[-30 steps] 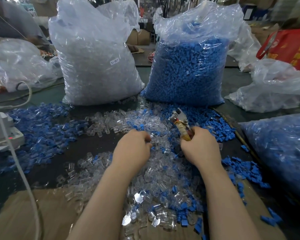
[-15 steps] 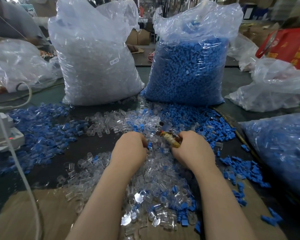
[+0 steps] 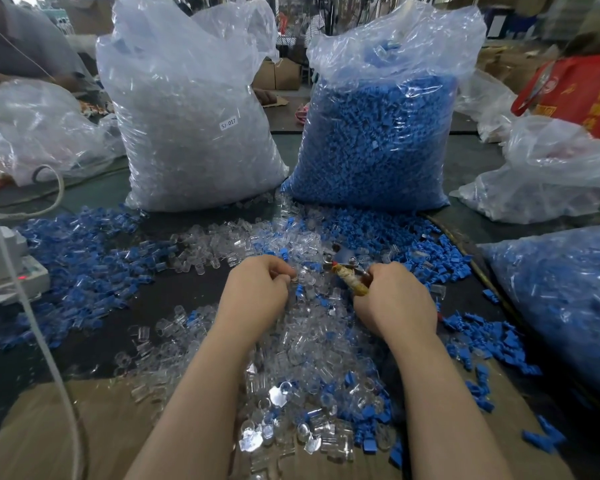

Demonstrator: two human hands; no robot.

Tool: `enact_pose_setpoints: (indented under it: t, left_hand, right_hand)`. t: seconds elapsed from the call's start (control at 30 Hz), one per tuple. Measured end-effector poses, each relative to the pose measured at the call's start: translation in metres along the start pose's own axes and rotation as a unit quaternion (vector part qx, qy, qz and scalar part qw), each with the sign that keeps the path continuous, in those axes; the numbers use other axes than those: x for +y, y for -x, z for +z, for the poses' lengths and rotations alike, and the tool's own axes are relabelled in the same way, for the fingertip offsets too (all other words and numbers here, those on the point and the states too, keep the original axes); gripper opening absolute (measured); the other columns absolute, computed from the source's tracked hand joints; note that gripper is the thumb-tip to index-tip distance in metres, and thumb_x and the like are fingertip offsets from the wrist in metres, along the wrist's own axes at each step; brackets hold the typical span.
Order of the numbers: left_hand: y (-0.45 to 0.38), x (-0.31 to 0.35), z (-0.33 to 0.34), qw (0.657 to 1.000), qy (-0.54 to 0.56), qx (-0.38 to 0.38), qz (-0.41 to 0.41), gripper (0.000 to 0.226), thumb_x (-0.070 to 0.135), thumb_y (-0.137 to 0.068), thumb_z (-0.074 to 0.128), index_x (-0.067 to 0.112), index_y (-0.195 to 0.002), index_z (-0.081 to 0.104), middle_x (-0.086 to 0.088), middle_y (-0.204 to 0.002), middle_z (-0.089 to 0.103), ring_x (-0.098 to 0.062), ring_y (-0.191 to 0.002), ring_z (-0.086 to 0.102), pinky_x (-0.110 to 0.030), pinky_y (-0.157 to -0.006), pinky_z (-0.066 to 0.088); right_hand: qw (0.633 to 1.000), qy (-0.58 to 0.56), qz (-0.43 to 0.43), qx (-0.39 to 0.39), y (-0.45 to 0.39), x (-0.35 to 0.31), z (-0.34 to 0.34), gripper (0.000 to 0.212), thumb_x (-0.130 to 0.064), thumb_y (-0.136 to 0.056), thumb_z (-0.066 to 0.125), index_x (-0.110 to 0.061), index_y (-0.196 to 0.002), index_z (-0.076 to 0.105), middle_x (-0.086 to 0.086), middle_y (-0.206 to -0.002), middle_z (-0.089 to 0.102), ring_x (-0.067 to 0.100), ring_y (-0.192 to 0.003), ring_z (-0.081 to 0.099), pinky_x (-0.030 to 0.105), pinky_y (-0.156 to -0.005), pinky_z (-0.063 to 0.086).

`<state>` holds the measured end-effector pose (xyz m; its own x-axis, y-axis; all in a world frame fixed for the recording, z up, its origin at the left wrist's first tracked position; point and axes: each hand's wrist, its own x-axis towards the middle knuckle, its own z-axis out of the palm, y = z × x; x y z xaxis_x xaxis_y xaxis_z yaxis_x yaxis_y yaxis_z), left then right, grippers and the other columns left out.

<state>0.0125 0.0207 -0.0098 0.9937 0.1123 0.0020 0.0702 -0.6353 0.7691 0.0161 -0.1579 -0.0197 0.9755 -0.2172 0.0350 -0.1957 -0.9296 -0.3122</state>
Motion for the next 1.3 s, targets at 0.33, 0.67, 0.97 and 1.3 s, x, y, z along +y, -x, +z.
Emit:
enact_pose_setpoints:
  t: [0.33,0.67,0.97,1.3]
  left_hand:
    - [-0.003,-0.001,-0.001,0.995,0.088,0.037,-0.018,0.013,0.016,-0.085,0.071,0.026,-0.078,0.067,0.008,-0.068,0.069,0.002,-0.050,0.057,-0.013,-0.042,0.040]
    - [-0.004,-0.005,0.000,0.994,0.102,0.026,-0.005,0.022,0.017,-0.094,0.061,0.036,-0.084,0.067,0.009,-0.076,0.069,0.003,-0.039,0.049,-0.013,-0.037,0.037]
    - [-0.003,-0.003,-0.003,0.994,0.098,0.053,-0.019,0.017,0.020,-0.090,0.067,0.030,-0.077,0.069,0.009,-0.076,0.070,-0.006,-0.068,0.064,-0.014,-0.051,0.042]
    - [-0.001,0.000,-0.003,0.996,0.085,0.027,-0.015,0.017,0.022,-0.088,0.072,0.035,-0.077,0.068,0.015,-0.078,0.069,0.000,-0.074,0.064,-0.015,-0.059,0.045]
  right_hand:
    - [0.990,-0.084,0.045,0.099,-0.002,0.008,0.000,0.019,-0.034,-0.087,0.065,-0.023,-0.082,0.050,-0.007,-0.069,0.047,0.009,-0.055,0.036,0.025,-0.046,0.023]
    - [0.993,-0.104,0.012,0.045,-0.004,0.013,-0.002,0.020,-0.029,-0.085,0.061,-0.021,-0.072,0.049,-0.004,-0.069,0.053,0.013,-0.059,0.045,0.026,-0.047,0.027]
    - [0.998,-0.020,-0.020,-0.052,-0.002,0.002,-0.003,0.019,-0.036,-0.080,0.067,-0.021,-0.076,0.056,-0.002,-0.070,0.057,0.016,-0.061,0.053,0.026,-0.049,0.034]
    - [0.999,-0.010,-0.020,-0.042,-0.002,-0.005,0.002,0.021,-0.035,-0.080,0.072,-0.023,-0.080,0.055,-0.004,-0.070,0.053,0.013,-0.059,0.047,0.025,-0.046,0.029]
